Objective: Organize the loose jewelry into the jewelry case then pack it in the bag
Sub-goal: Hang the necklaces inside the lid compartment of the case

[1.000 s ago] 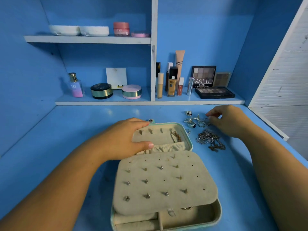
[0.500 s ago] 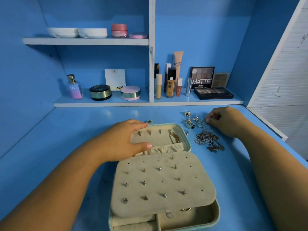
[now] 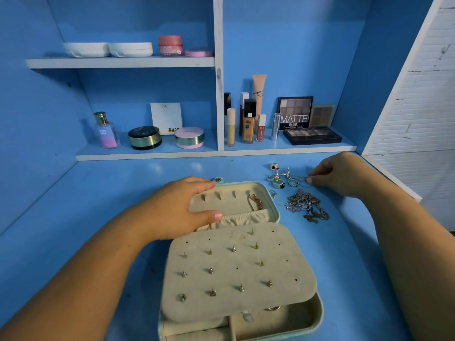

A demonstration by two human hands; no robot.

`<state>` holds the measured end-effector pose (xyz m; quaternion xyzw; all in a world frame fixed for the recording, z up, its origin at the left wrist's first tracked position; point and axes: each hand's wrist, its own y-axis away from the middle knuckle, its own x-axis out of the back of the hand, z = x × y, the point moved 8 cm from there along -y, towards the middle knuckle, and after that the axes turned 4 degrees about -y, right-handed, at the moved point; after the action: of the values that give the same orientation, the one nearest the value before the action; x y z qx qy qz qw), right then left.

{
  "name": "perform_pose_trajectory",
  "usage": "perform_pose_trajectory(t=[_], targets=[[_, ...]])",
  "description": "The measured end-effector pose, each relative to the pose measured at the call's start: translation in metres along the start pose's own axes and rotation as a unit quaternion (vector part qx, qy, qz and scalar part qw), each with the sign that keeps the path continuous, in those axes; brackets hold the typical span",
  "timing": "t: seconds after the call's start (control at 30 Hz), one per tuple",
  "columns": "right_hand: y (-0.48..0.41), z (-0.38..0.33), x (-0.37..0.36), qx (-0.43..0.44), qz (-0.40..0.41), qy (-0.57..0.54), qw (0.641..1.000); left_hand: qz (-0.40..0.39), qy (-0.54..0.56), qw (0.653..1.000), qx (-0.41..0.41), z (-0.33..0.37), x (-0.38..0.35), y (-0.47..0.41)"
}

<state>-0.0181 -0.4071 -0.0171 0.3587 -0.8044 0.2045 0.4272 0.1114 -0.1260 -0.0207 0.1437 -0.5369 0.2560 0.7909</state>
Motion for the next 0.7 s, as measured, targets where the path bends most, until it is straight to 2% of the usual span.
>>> perform_pose_trajectory(t=[0.23,0.33,0.47,0.6,0.7], targets=[[-0.004,-0.008,-0.009,0.016,0.007,0.080,0.997,-0.005,-0.001,1.000,0.003,-0.001,-0.001,0.000],[-0.005,-0.007,-0.010,0.015,0.021,0.082,0.996,-0.008,-0.003,1.000,0.004,-0.001,-0.001,0.000],[-0.002,-0.018,0.005,0.074,0.105,-0.066,0.990,-0.006,0.006,1.000,0.006,-0.001,-0.001,0.001],[0.018,-0.049,0.015,0.141,0.136,-0.211,0.958,-0.005,0.009,1.000,0.003,0.000,-0.001,0.002],[0.032,-0.069,0.016,0.180,0.131,-0.309,0.925,0.016,0.007,1.000,-0.003,0.002,0.003,0.003]])
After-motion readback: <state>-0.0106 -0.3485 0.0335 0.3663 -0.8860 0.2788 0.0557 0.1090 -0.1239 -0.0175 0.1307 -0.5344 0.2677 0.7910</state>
